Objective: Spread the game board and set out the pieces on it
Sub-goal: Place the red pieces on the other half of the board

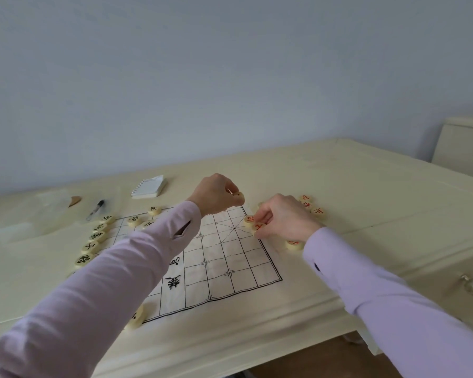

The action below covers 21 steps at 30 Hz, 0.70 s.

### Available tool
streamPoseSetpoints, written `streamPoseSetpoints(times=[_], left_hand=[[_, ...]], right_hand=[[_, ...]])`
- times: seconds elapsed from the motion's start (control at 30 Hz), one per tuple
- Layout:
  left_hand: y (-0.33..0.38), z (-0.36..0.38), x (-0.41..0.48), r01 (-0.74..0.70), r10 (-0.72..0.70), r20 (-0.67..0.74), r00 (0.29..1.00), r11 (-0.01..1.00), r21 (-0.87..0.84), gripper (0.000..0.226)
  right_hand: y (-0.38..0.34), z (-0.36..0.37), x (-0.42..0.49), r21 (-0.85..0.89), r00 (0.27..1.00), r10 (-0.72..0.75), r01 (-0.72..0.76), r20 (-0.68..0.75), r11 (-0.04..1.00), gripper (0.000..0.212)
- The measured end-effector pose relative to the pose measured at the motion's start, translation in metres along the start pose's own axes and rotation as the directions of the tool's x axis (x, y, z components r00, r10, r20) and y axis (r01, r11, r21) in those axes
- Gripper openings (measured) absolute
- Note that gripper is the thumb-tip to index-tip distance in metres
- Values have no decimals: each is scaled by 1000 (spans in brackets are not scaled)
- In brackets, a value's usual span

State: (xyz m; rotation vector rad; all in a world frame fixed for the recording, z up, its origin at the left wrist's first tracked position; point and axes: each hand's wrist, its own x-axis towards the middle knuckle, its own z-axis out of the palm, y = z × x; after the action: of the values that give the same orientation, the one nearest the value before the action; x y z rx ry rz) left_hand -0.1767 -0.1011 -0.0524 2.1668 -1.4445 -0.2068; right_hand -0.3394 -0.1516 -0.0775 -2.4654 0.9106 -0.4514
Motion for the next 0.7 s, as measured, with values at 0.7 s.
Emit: streamPoseSetpoints(times=[0.7], left_hand=[[-14,11,32,3,-5,77,997,1000,28,29]], right_hand=[[7,-12,19,1,1000,28,-28,-5,1000,10]])
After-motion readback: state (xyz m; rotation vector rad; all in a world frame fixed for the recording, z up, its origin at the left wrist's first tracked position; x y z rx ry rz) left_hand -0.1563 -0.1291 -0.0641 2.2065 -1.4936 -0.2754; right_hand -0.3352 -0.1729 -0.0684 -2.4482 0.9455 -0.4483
